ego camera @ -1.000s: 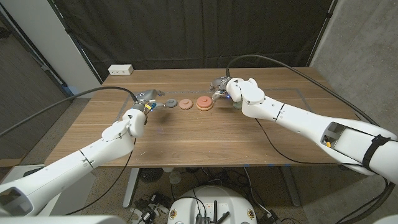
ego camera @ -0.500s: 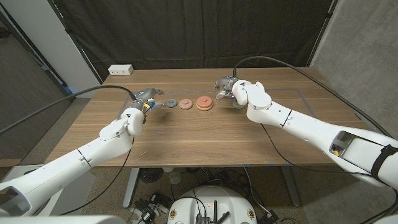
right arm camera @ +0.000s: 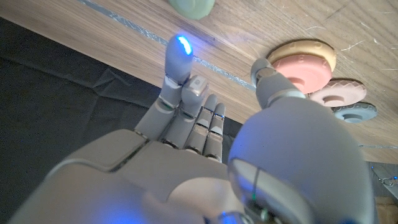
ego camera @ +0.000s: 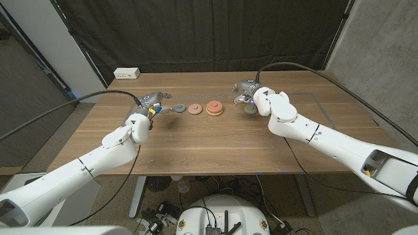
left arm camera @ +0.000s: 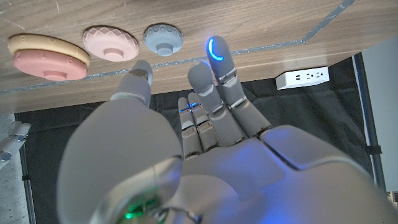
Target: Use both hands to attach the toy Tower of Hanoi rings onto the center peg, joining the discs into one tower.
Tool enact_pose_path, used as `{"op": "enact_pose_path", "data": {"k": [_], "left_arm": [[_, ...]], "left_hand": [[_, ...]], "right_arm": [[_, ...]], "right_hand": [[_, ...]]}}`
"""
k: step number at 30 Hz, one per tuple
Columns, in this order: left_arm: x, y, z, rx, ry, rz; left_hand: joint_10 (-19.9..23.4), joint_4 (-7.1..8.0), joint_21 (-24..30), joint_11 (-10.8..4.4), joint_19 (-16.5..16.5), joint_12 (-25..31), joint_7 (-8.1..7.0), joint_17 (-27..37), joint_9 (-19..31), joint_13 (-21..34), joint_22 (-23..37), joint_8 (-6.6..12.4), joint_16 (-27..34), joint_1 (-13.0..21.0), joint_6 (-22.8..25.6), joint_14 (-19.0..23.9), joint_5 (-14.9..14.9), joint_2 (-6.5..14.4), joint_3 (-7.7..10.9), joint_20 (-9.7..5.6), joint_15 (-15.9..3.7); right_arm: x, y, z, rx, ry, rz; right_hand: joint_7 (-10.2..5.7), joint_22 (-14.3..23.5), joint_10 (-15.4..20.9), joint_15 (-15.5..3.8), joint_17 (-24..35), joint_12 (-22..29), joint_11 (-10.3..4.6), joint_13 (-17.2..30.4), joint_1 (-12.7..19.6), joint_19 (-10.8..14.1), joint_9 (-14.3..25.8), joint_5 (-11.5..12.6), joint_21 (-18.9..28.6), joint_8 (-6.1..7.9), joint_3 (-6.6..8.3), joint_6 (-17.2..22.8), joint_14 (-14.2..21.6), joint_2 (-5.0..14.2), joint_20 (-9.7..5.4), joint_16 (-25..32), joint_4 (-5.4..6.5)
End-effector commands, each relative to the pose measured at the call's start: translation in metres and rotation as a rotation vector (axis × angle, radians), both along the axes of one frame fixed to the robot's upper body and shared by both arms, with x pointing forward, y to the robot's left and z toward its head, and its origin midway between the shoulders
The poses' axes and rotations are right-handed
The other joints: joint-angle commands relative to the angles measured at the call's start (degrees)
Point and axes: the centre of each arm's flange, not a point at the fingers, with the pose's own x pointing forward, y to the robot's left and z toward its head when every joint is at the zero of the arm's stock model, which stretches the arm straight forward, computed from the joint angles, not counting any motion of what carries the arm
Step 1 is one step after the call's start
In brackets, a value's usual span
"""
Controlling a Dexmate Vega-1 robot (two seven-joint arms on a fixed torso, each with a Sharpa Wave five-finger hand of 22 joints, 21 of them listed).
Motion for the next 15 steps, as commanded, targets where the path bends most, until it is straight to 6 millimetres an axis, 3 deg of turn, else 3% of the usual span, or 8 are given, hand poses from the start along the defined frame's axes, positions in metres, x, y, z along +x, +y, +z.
{"op": "enact_pose_path", "data": {"k": [1,15], "left_arm": [[-0.010,-0.004,0.002,-0.013,-0.017,-0.011],[-0.011,-0.006,0.006,-0.034,-0.031,-0.020]], "left_hand": [[0.2,-0.01,0.4,-0.24,-0.3,-0.1,-0.09,0.2,0.1,0.1,0.1,0.35,0.5,-0.4,0.2,0.3,0.1,0.0,0.53,-5.57,-0.12],[0.2,-0.06,0.4,-0.16,-0.3,-0.1,-0.12,-0.2,0.1,0.1,0.1,0.31,0.2,-0.3,0.2,-0.1,0.1,0.0,0.69,-5.57,-0.12]], "right_arm": [[-0.021,-0.034,-0.010,0.063,-0.073,0.021],[-0.023,-0.081,-0.025,0.148,-0.121,0.019]], "right_hand": [[-0.25,0.0,0.8,-4.90,0.0,0.4,-0.10,0.2,0.8,0.6,0.2,0.2,0.4,0.45,0.64,0.7,0.5,0.31,-1.56,0.4,-0.02],[-0.74,0.1,2.6,-4.92,0.2,0.7,-0.40,0.3,1.8,1.7,0.2,0.2,1.3,0.66,1.08,1.4,2.0,0.82,-1.58,1.6,-0.06]]}}
